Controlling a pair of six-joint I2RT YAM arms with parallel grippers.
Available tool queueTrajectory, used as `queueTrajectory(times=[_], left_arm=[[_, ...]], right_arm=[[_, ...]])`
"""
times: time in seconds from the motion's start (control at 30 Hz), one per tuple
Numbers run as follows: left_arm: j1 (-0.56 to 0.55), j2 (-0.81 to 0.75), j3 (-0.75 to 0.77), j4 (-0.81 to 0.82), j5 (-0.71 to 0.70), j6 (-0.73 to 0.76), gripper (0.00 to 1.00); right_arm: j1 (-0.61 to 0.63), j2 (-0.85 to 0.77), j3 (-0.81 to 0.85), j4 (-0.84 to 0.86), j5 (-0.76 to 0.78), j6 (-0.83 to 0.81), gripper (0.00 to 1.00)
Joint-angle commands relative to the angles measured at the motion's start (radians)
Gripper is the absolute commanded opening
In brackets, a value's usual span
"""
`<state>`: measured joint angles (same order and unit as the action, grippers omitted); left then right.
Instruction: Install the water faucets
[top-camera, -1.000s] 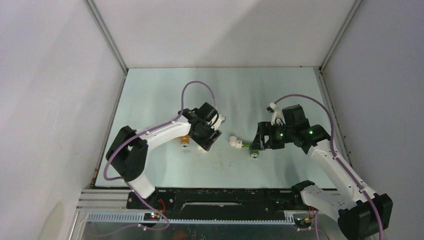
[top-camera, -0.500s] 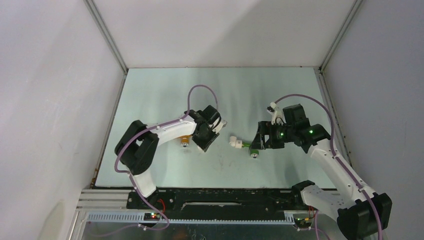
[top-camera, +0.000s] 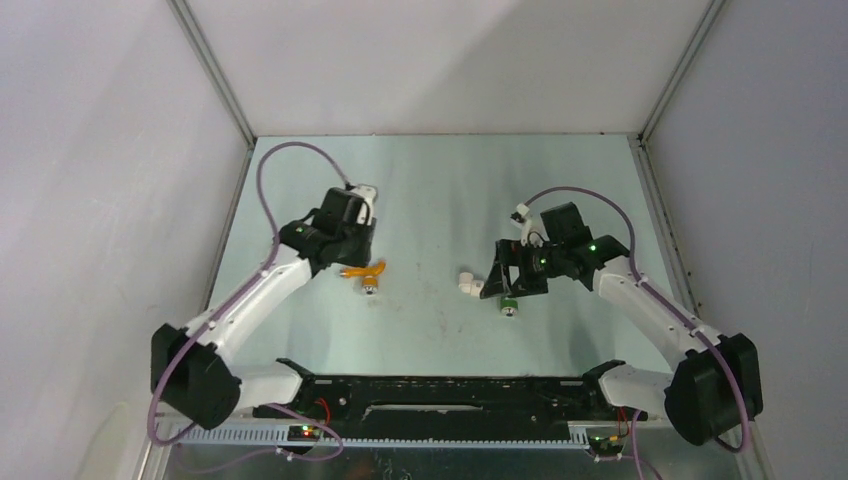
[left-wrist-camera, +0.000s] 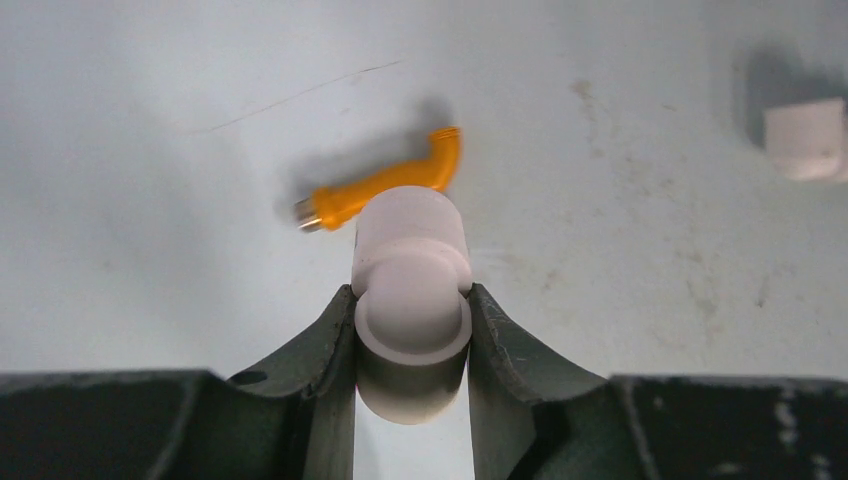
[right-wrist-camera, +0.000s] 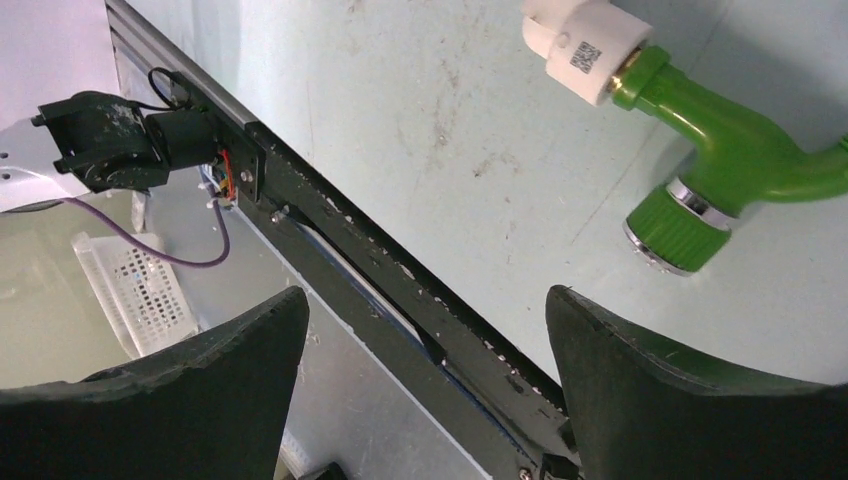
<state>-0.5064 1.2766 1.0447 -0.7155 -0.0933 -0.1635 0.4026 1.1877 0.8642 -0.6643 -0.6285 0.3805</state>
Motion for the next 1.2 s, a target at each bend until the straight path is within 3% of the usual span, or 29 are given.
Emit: queueTrajectory(times=[0.0, 0.2, 0.47, 0.83, 0.97, 1.17], left_arm=[[0.059, -0.034, -0.049, -0.064, -0.116, -0.089, 0.0], [0.112, 0.068, -0.08, -0.088, -0.106, -0.124, 0.0], [0.112, 0.25, -0.059, 0.026, -0.026, -0.099, 0.0], [0.029, 0.382, 0.01, 0.072, 0.032, -0.055, 0.0], [0.031, 0.329, -0.005, 0.084, 0.053, -0.09, 0.0], [0.114, 0.131, -0.025, 0.06, 0.082, -0.117, 0.0]], right_arm=[[0.028, 0.031, 0.015, 0.077, -0.034, 0.021, 0.9], [0.046, 0.073, 0.03, 0.101, -0.043, 0.035, 0.9], [0.054, 0.158, 0.067, 0.18, -0.087, 0.1, 0.9], [0.058, 0.365, 0.071, 0.517, -0.203, 0.322, 0.87], [0.064, 0.48, 0.115, 0.624, -0.217, 0.377, 0.85], [0.103, 0.713, 0.322, 0.637, -0.217, 0.366, 0.82]])
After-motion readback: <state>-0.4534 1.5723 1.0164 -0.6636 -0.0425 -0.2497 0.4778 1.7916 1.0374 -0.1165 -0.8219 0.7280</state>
